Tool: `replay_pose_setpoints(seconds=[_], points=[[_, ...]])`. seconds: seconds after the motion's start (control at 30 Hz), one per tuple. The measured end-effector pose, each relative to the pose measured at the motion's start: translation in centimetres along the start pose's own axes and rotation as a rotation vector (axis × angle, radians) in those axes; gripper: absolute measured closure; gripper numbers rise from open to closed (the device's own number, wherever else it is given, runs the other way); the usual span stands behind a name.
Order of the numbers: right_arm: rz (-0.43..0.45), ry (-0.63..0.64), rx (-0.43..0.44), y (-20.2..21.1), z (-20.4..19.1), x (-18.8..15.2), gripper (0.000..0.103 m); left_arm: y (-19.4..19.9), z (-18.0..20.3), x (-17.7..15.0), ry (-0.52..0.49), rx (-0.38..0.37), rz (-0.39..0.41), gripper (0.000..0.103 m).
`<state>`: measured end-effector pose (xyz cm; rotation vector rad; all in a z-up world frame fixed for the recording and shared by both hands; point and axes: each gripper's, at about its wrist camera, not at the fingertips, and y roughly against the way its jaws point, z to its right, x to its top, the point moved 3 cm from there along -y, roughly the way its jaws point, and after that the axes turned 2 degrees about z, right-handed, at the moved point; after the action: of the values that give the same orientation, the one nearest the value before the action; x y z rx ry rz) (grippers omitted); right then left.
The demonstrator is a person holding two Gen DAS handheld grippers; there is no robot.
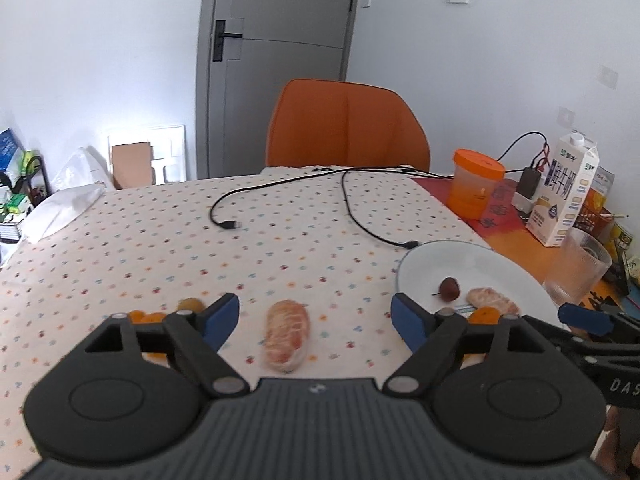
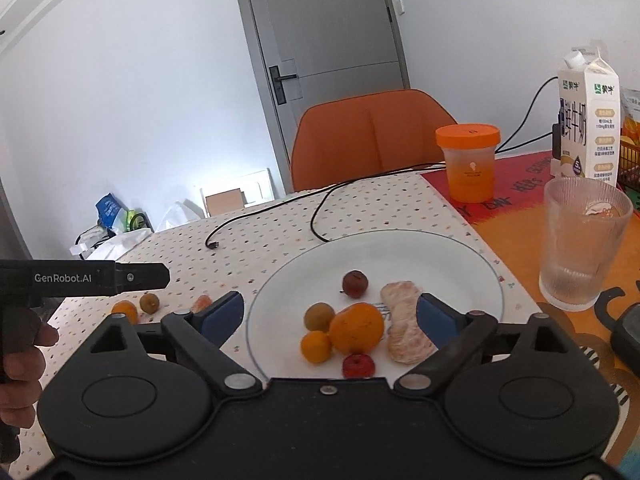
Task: Organize fruits
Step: 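Move both open grippers back toward the remaining orange and pomelo segment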
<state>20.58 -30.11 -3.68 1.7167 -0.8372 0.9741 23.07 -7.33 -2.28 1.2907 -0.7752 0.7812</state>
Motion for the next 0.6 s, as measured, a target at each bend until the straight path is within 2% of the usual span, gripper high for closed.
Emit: replay_pose_setpoints(seconds=[0.37, 0.6], points=[[0.024, 0.004, 0.038, 0.4, -2.9, -0.1, 0.001, 2.0, -4.2, -0.9, 0.044, 0.057, 0.007, 0.021], [0.026, 0.03, 0.068, 0.1, -4.9, -0.3, 0.001, 2.9, -6.8, -1.4, 0.073, 0.096, 0.007, 0.021]])
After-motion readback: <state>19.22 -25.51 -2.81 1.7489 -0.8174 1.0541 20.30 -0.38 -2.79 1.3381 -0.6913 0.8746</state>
